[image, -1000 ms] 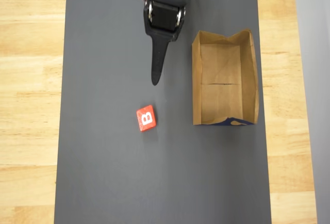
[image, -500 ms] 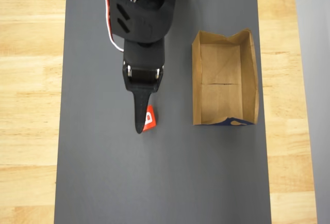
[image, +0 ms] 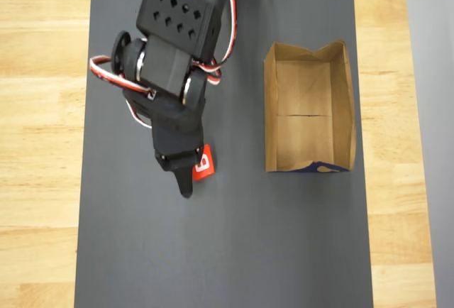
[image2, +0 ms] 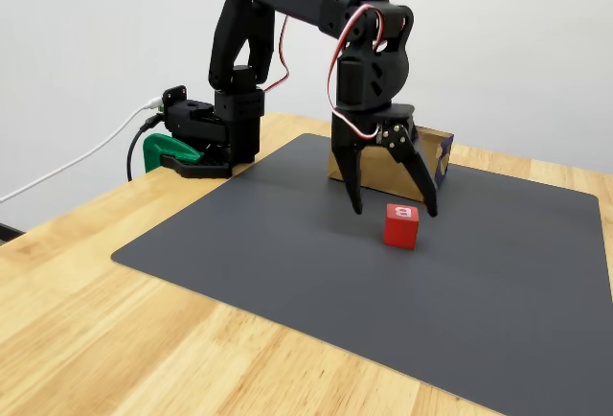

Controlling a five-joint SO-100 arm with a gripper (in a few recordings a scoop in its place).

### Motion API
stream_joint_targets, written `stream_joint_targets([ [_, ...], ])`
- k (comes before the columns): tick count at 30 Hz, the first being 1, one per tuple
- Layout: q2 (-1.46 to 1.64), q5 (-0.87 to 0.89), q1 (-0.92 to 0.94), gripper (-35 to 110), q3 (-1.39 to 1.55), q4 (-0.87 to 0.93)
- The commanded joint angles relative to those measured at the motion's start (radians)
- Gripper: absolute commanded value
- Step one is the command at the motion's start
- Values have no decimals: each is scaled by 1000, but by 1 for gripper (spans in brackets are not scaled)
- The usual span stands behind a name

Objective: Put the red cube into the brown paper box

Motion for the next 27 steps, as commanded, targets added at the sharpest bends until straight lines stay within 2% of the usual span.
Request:
stream_joint_targets([
  [1, -17, -35, 9, 39, -58, 40],
  [14, -84, -160, -20, 39, -74, -74],
  [27, -103, -176, -52, 39, -71, -48],
])
